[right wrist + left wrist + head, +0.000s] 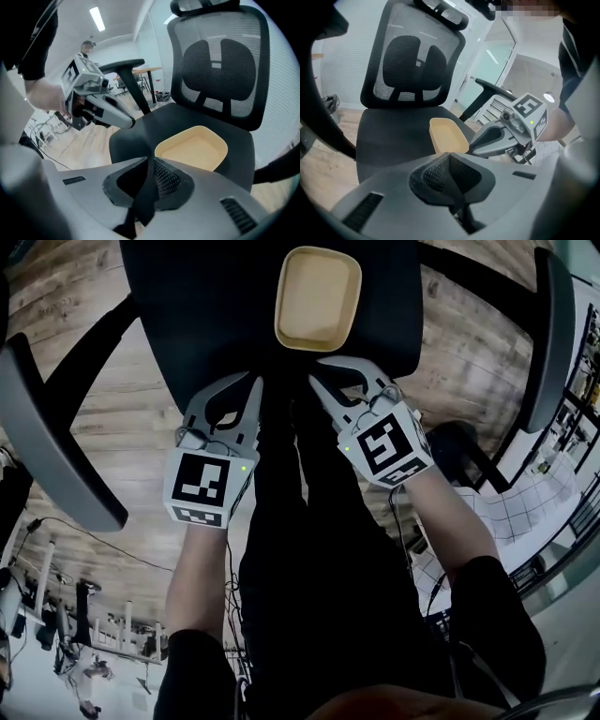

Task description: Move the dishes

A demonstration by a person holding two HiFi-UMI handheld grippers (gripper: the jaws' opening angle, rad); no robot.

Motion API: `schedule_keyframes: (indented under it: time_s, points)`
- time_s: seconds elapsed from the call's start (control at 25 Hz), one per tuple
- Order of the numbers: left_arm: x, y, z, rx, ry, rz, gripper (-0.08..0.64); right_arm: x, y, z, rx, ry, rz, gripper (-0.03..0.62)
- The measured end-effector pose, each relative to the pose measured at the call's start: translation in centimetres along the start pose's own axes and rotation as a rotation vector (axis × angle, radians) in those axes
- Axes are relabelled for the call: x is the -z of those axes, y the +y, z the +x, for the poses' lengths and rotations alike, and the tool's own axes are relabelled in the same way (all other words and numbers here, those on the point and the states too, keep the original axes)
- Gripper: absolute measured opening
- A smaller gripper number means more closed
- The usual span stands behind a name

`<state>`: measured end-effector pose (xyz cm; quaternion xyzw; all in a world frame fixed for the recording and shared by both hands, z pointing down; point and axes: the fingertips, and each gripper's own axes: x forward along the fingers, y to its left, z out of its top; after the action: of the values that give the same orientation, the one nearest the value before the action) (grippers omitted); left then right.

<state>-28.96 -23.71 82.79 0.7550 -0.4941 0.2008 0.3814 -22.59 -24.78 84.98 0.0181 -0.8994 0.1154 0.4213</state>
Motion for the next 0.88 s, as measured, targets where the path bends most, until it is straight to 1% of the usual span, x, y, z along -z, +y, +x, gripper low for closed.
schedule_keyframes:
  time_s: [0.04,0.08,0.12,0.16,0.24,0.32,0.4,0.52,0.6,0.64,0.68,0.72,0.8,0.88]
  points:
    - [0.0,0.3,0.1,0.005,0.003,0.011,0.005,0.1,-0.3,0.6,0.029,0.03,-0.044,0.044]
    - [-0.1,0.6,-0.1,0.008,0.004,0.02,0.005,0.2,-0.7,1.1,0.056,0.063,-0.089,0.088]
    - [-0.2,1.0,-0.3,0.009,0.002,0.025,0.005,0.2,-0.9,1.6,0.077,0.094,-0.13,0.104]
    - [-0.3,1.3,-0.5,0.009,0.0,0.026,0.005,0.3,-1.0,2.2,0.089,0.122,-0.164,0.104]
    - [-0.2,1.6,-0.7,0.011,-0.002,0.024,0.005,1.0,-0.9,3.3,0.085,0.179,-0.203,0.104]
    - [-0.1,1.4,-0.6,0.022,0.0,0.024,0.005,1.9,-0.9,4.3,0.063,0.236,-0.212,0.104]
    - [0.0,0.9,-0.6,0.036,0.005,0.028,0.005,2.1,-1.1,4.8,0.059,0.271,-0.219,0.104]
    - [0.3,-0.2,-0.7,0.053,0.013,0.036,0.005,2.6,-1.3,5.3,0.067,0.305,-0.246,0.104]
    - [0.7,-1.1,-0.4,0.061,0.019,0.041,0.005,3.6,-1.6,5.5,0.076,0.327,-0.274,0.104]
    - [1.0,-1.4,-0.2,0.065,0.021,0.042,0.005,4.1,-1.7,5.6,0.083,0.337,-0.296,0.09]
    - [1.2,-1.7,-0.1,0.068,0.023,0.043,0.005,4.5,-1.9,5.6,0.092,0.346,-0.324,0.051]
    - [1.3,-1.8,-0.1,0.071,0.024,0.043,0.005,4.5,-1.9,5.6,0.101,0.352,-0.353,0.044]
    - [1.3,-1.7,-0.8,0.073,0.025,0.043,0.005,3.9,-1.5,5.5,0.113,0.361,-0.397,0.034]
    - [0.8,-1.6,-1.9,0.072,0.025,0.049,0.005,2.7,-0.8,5.0,0.113,0.36,-0.409,0.031]
